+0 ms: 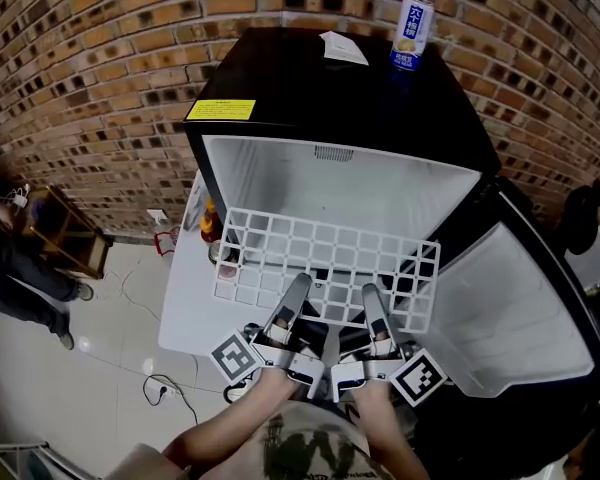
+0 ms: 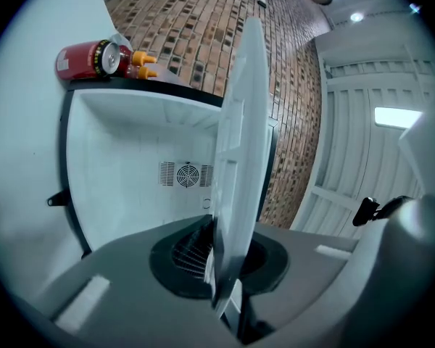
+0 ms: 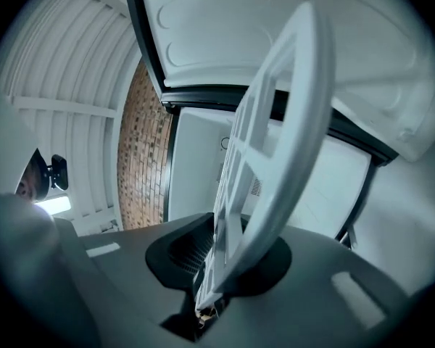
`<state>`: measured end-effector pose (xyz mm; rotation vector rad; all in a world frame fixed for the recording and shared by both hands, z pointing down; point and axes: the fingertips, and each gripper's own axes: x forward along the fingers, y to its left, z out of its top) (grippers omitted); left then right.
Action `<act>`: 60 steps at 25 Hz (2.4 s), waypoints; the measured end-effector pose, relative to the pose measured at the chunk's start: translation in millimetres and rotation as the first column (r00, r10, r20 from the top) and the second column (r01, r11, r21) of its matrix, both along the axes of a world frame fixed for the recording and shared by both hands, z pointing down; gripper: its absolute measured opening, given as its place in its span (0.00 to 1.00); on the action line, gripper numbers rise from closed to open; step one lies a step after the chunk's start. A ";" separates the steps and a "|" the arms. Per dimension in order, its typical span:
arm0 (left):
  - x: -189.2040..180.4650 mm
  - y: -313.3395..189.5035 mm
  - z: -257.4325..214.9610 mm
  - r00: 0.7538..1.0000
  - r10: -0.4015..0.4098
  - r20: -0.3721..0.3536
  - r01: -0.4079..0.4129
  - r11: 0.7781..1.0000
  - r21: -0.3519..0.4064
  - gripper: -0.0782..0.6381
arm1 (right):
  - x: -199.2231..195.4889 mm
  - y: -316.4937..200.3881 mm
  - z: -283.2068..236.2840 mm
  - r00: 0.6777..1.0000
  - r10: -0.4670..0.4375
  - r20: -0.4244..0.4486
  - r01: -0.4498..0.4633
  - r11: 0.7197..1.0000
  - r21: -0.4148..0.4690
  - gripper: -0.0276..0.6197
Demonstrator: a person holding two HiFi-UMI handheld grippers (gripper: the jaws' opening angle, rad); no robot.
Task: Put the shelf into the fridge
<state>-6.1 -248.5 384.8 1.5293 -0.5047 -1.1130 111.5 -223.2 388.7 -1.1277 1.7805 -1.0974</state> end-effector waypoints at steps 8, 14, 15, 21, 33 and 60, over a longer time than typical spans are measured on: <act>3.9 -14.2 5.8 0.999 0.029 0.042 -0.028 0.999 -0.021 0.12 | 5.0 -15.8 0.9 0.998 -0.014 0.063 0.016 1.000 -0.018 0.09; 6.0 -21.1 2.1 0.998 0.033 0.061 -0.032 0.999 -0.016 0.12 | 7.0 -23.0 3.3 0.991 -0.025 0.132 0.028 0.999 -0.027 0.09; 6.0 -22.2 1.7 0.998 0.032 0.060 -0.031 0.999 -0.017 0.12 | 7.2 -24.6 3.0 0.991 -0.028 0.134 0.032 0.999 -0.026 0.09; 0.6 -27.1 4.5 0.997 0.023 0.068 -0.021 0.999 -0.036 0.12 | 1.2 -33.7 5.4 0.982 -0.057 0.180 0.065 0.997 -0.034 0.09; 3.4 -35.5 6.0 0.997 0.025 0.078 -0.022 0.999 -0.037 0.12 | 4.9 -41.5 9.8 0.981 -0.051 0.187 0.065 0.995 -0.071 0.09; 10.3 -68.4 -8.5 0.980 0.032 0.196 -0.035 0.999 0.010 0.14 | 13.6 -74.7 0.0 0.991 -0.015 0.133 0.028 0.995 -0.094 0.09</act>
